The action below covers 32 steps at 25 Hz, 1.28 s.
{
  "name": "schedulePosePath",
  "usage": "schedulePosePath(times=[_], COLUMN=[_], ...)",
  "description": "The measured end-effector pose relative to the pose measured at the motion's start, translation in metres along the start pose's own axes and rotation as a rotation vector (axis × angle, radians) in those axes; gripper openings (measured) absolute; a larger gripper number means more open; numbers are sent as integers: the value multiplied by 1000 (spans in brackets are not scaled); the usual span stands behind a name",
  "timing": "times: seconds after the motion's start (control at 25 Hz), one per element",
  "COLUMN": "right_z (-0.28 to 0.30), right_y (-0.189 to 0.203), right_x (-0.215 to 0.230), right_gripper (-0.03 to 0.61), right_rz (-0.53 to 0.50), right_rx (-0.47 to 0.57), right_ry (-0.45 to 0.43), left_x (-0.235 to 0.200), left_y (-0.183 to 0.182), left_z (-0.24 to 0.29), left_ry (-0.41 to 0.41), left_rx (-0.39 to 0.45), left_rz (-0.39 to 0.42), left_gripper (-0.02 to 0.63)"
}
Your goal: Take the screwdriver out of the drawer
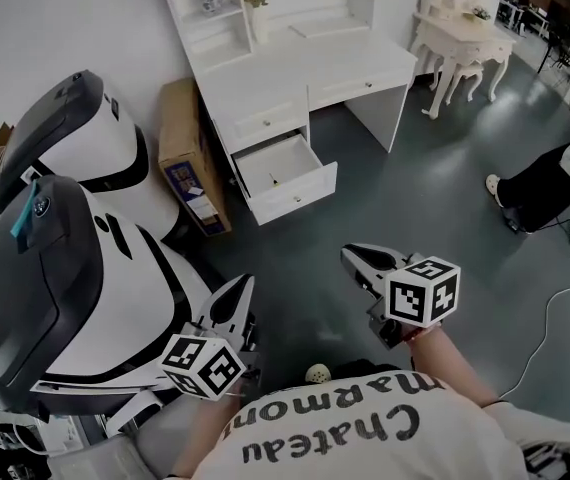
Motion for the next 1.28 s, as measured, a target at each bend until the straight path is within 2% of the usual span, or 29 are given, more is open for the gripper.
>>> schedulePosePath(times=[0.24,0.48,0.84,1.04,1.28], right_z=[17,39,102,128,147], right_y=[9,-12,-99,-154,-195], right_x=[14,38,82,105,131], right_gripper=[37,37,37,37,37], right_rz=[16,41,-15,-50,-78], right_rx=[-56,-48,-80,-59,-60], right_ry=[47,40,-57,-93,-145], left_x=[-10,-16,-37,-46,-49], left_y=[20,11,-30,-51,-70], left_z=[14,41,105,145,186], left_ry=[2,-13,-124,-164,-221], left_rx=[-46,-46,32,75,134], left_rz=[-64,-55,-64,-57,-48], left_gripper=[23,23,23,23,23])
Point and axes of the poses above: the fingertips, and each gripper's own axes: z forward along the fingers, x to its right, y out of its underside, the point moved 9 cm from there along -z, backward along the fingers, and after that the axes turned 6 degrees about z, right-handed, at the moved point
